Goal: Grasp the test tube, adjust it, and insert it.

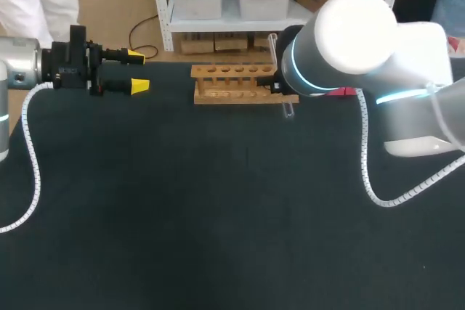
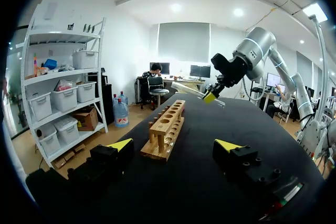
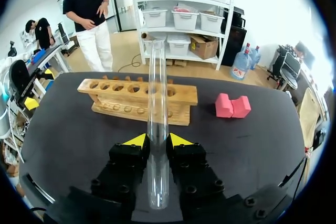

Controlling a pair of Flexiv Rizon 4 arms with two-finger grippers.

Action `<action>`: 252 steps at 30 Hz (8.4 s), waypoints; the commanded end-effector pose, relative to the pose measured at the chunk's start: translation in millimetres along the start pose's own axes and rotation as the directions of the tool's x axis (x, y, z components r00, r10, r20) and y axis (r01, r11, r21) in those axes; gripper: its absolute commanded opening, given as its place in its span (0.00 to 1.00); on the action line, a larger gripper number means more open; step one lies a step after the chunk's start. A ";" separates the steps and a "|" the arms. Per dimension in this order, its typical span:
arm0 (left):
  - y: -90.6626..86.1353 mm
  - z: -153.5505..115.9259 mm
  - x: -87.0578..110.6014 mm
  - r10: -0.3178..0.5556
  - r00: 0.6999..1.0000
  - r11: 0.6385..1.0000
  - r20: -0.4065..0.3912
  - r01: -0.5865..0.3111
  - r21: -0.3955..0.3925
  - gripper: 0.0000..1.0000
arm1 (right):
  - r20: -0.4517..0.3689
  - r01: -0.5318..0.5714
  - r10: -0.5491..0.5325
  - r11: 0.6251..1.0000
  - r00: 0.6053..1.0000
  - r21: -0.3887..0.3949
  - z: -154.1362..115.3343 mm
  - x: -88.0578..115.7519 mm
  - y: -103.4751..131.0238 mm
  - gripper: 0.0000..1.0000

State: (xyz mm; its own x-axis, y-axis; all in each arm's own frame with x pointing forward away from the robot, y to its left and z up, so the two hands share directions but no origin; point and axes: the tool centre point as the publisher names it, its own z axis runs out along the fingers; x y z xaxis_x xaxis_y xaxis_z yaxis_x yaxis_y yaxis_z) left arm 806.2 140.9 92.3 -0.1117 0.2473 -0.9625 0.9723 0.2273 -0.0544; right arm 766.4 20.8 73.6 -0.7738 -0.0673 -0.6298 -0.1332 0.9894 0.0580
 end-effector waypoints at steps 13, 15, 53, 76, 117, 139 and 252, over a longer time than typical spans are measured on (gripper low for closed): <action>0.2 0.0 1.0 0.002 1.000 1.000 0.002 -0.002 0.000 1.00 | -0.031 0.020 -0.020 1.000 0.999 -0.004 35.9 -6.3 7.3 0.00; 0.2 0.0 1.0 0.002 1.000 1.000 0.002 -0.002 0.000 1.00 | -0.035 0.019 -0.019 1.000 0.999 0.003 38.3 -6.8 6.5 0.00; 0.2 0.0 1.0 0.002 1.000 1.000 0.002 -0.002 0.000 1.00 | -0.119 0.007 -0.009 1.000 0.993 -0.020 60.8 -1.4 10.0 0.00; 0.2 0.0 1.0 0.002 1.000 1.000 0.002 -0.002 0.000 1.00 | -0.017 -0.054 0.054 0.998 0.998 0.031 -48.4 -12.3 1.1 0.00; 0.2 0.0 1.0 0.002 1.000 1.000 0.002 -0.002 0.000 1.00 | -0.003 -0.051 0.052 0.998 0.999 0.030 -71.9 -13.8 -6.7 0.00; 0.2 0.0 1.0 0.002 1.000 1.000 0.002 -0.002 0.000 1.00 | -0.003 -0.051 0.052 0.998 0.999 0.030 -71.9 -13.8 -6.7 0.00; 0.2 0.0 1.0 0.002 1.000 1.000 0.002 -0.002 0.000 1.00 | -0.171 -0.024 0.038 0.996 0.985 0.081 56.5 -7.8 6.5 0.00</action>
State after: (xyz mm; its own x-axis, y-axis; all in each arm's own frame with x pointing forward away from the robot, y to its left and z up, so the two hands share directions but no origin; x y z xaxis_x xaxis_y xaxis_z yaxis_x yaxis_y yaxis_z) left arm 806.2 141.0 92.3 -0.1118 0.2474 -0.9625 0.9723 0.2273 -0.0545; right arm 804.3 33.8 37.9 -0.8697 -0.0498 -0.4911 -0.0635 0.9979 0.0112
